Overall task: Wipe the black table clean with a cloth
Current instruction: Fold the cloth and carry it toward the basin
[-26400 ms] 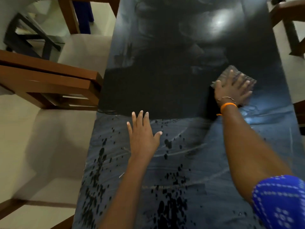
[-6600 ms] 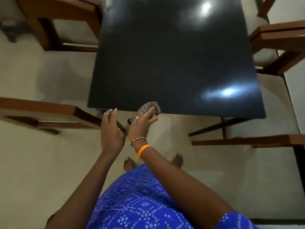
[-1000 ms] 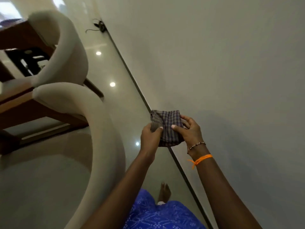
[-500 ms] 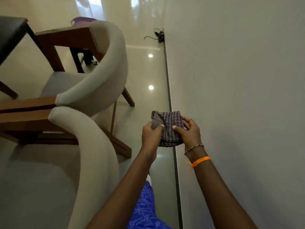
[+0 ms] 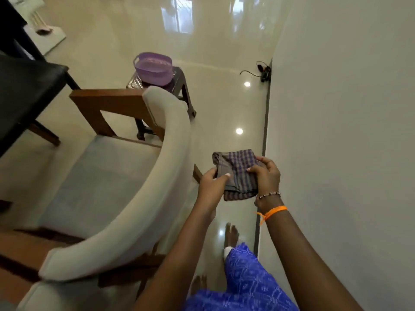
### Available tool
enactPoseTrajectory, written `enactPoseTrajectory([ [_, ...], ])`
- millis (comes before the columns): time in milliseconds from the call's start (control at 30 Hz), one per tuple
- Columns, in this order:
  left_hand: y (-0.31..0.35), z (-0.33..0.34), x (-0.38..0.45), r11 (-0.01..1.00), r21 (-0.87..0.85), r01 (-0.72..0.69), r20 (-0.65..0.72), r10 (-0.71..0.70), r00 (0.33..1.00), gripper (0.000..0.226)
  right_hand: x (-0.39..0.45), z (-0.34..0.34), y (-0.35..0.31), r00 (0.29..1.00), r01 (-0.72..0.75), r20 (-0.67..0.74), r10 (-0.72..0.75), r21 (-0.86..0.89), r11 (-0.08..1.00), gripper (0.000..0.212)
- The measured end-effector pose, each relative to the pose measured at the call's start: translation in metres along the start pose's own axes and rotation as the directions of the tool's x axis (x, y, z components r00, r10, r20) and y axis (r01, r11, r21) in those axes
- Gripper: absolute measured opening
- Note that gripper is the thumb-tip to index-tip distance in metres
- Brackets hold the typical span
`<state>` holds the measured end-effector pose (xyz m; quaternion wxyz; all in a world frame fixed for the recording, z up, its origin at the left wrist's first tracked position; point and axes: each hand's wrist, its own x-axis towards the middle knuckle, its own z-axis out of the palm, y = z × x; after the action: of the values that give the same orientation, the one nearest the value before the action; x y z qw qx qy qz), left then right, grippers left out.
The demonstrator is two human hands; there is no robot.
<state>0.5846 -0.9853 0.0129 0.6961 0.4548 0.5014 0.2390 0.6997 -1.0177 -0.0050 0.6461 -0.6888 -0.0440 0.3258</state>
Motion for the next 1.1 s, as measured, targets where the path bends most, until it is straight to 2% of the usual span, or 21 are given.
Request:
enactPoseTrajectory([
  [167, 0.055, 0.041, 0.102, 0.999, 0.048, 0.015, -0.106, -0.01, 0.994, 0.023, 0.109, 0.04, -0.051, 0.998, 0.01, 0.064, -0.007, -0.061, 0.998, 0.035],
  [333, 0.105, 0.055, 0.194, 0.996, -0.085, 0.022, -0.155, -0.035, 0.987, 0.021, 0.196, 0.088, -0.082, 0.99, 0.01, 0.142, 0.002, -0.084, 0.996, 0.033],
  [467, 0.14, 0.058, 0.282, 0.992, -0.126, 0.02, -0.206, -0.046, 0.977, 0.042, 0.269, 0.135, -0.096, 0.972, 0.02, 0.236, 0.001, -0.087, 0.996, 0.032],
  [533, 0.159, 0.057, 0.334, 0.992, -0.121, 0.028, -0.215, -0.053, 0.975, 0.043, 0.312, 0.168, -0.106, 0.965, 0.019, 0.262, 0.007, -0.095, 0.995, 0.031],
  [600, 0.182, 0.054, 0.382, 0.99, -0.14, 0.026, -0.221, -0.056, 0.974, 0.036, 0.351, 0.204, -0.122, 0.961, 0.023, 0.277, 0.01, -0.116, 0.993, 0.031],
  [733, 0.242, 0.039, 0.487, 0.984, -0.174, 0.031, -0.257, -0.075, 0.964, 0.044, 0.431, 0.287, -0.163, 0.945, 0.075, 0.327, -0.016, -0.169, 0.983, 0.031],
  [933, 0.316, 0.018, 0.593, 0.982, -0.19, 0.007, -0.312, -0.067, 0.948, 0.043, 0.525, 0.39, -0.202, 0.915, 0.067, 0.404, 0.011, -0.178, 0.982, 0.033],
  [1100, 0.352, -0.001, 0.689, 0.976, -0.205, 0.069, -0.392, -0.146, 0.908, 0.039, 0.608, 0.477, -0.22, 0.884, 0.038, 0.464, 0.063, -0.206, 0.978, 0.034],
])
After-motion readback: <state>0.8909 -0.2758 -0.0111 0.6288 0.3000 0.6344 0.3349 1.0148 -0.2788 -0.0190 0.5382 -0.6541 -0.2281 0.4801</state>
